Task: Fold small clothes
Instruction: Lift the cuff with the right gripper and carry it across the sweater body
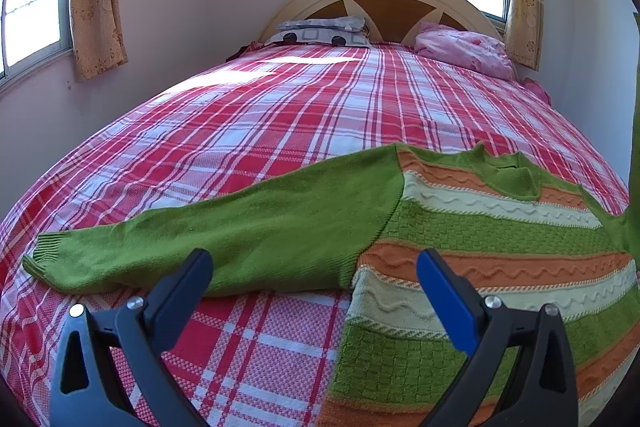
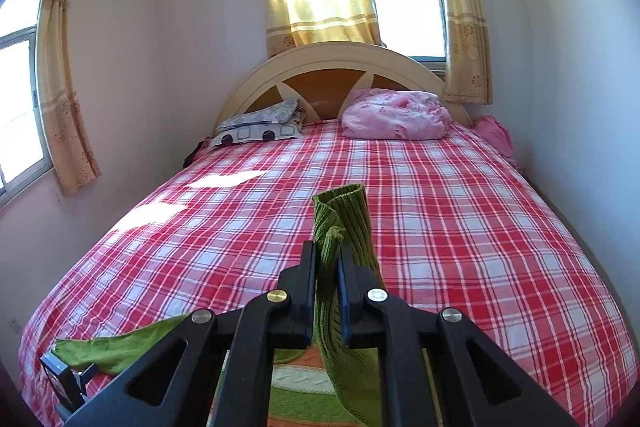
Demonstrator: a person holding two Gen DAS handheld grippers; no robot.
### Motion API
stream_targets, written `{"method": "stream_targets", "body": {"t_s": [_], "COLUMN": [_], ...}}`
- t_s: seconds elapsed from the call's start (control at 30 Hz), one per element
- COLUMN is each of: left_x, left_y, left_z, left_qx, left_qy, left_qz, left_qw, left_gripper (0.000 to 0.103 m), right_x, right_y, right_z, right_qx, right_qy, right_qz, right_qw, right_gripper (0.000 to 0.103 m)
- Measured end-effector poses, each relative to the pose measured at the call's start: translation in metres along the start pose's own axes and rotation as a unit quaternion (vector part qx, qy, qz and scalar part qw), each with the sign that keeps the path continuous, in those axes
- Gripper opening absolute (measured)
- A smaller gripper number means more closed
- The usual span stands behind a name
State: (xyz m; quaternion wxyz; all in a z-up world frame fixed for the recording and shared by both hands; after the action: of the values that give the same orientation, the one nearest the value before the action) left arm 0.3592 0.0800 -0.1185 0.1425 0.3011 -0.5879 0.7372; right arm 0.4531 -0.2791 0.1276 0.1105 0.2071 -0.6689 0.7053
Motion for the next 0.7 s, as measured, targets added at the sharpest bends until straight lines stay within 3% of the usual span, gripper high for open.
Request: {"method": "stream_targets", "body": {"t_s": [0.27,0.5,0.7], "left_x": [-0.001,0.0,0.001], "left_y": [-0.001,-0.001,-0.002], "left_z": [-0.013,-0.027,-0.036], "left_qx": [0.009,0.012,0.011], "left_qy": [-0.006,-0.02,-0.031], "left_qz": [-0.002,-0.002,-0.007], "left_qw": [0.9999,0.9997,0.9994], "left_gripper": [0.103,0.103,0.103], "right_x": [-0.045,-0.106,-0.134], "right_y": [0.018,0.111,0.189], "right_z": [-0.104,-0.199,-0.236], "right_qx": [0.048,0.108,0.141], "right_qy": [-0.071,-0.124,-0.173], "right_qz": [-0.017,-0.087,-0.139], "right_qw": [0.996,0.983,0.965], "right_gripper": [0.009,0.009,0.01]}}
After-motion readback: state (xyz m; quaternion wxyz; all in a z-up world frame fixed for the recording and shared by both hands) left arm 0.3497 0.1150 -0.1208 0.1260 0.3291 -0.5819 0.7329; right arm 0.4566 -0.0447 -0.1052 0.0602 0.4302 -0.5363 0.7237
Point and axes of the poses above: each gripper's, at about its wrist camera, not at the fingertips, and x roughly against the way its jaws point, z to its right, y to its underside, the point moved 5 cm from there along -x, roughly the way its jaws point, and after that the axes turned 8 degrees about x, right-handed, at the moved point
